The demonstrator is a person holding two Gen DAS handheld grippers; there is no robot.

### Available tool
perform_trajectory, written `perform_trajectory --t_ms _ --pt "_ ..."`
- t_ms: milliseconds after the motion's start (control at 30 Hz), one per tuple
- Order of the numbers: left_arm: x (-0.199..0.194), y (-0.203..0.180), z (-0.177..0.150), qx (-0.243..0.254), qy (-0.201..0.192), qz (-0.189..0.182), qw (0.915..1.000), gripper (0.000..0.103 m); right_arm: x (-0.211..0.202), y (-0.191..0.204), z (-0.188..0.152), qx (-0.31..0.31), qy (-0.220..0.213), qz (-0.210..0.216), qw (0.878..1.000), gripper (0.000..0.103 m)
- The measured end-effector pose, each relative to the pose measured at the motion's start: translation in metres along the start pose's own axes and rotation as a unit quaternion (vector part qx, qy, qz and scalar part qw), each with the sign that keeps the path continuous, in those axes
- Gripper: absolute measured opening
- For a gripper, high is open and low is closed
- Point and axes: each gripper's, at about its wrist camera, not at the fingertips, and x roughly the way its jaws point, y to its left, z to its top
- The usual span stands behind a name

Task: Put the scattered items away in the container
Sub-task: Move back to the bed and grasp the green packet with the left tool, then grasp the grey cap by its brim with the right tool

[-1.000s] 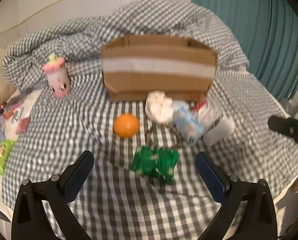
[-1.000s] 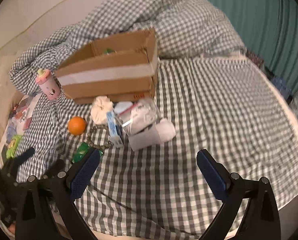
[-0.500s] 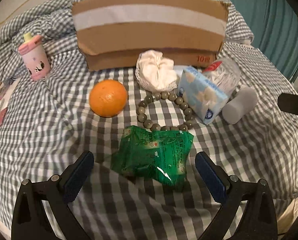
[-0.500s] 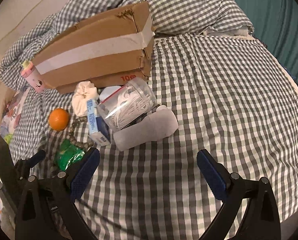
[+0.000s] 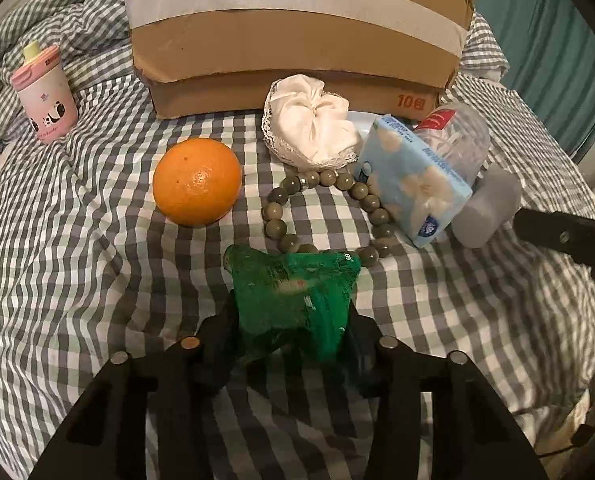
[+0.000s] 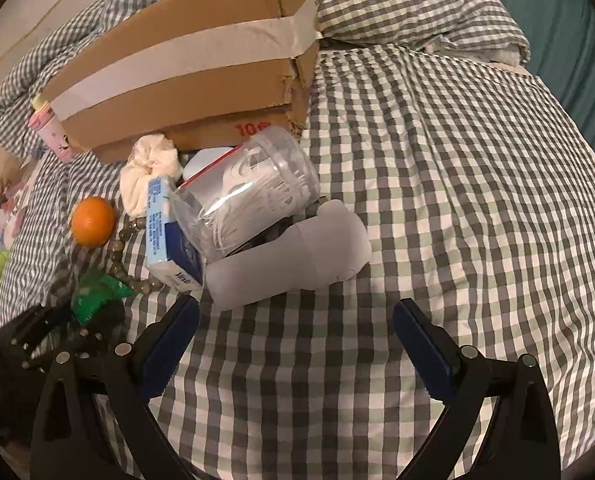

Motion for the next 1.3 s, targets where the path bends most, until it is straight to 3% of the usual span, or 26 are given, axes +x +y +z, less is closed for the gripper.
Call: perform_trajectory --t_ms 100,167,267,433,600,667,800,867,967,1000,1300 --pt "-0.013 0.003 0.001 -0.005 -0.011 0.001 0.9999 0.042 0.001 0.003 0.0 -0.007 0.005 -0.004 1.0 0.098" --pt "-0.023 0.004 0.005 -0.005 -0.022 0.0 0.9997 0.042 0.007 -0.003 0.001 0.031 0.019 -0.004 0.999 0.098" --pt "-0.036 0.002 0.01 0.0 -0.04 0.011 0.9991 0.042 0.011 -0.014 0.003 0.103 0.028 0.035 0.994 0.097" --pt "-0.038 0.0 0.012 0.015 -0.047 0.012 0.9987 0.042 0.015 -0.02 0.009 0.16 0.016 0.024 0.987 0.097" --pt "-0.031 0.007 0.008 0.024 -0.04 0.019 0.9987 0.042 0.042 -0.021 0.019 0.191 0.045 0.016 0.98 0.082" --pt "-0.032 0.013 0.008 0.018 -0.042 0.019 0.9988 0.042 0.055 -0.017 0.021 0.188 0.053 0.011 0.981 0.081" --pt "-0.03 0.022 0.01 0.008 -0.041 0.017 0.999 0.042 0.067 0.004 0.026 0.147 0.051 -0.048 0.987 0.081" --pt "-0.03 0.023 0.009 0.003 -0.039 0.02 0.999 0.043 0.064 0.01 0.026 0.131 0.042 -0.06 0.989 0.064" --pt "-0.029 0.028 0.009 0.001 -0.038 0.022 0.999 0.043 0.052 0.011 0.023 0.113 0.031 -0.04 0.992 0.045" --pt "-0.03 0.029 0.009 0.0 -0.038 0.022 0.999 0.043 0.046 0.01 0.021 0.11 0.026 -0.025 0.993 0.044" --pt "-0.045 0.017 0.008 0.001 -0.048 0.023 0.9986 0.043 -0.019 0.021 0.018 0.067 -0.029 0.0 0.997 0.044"
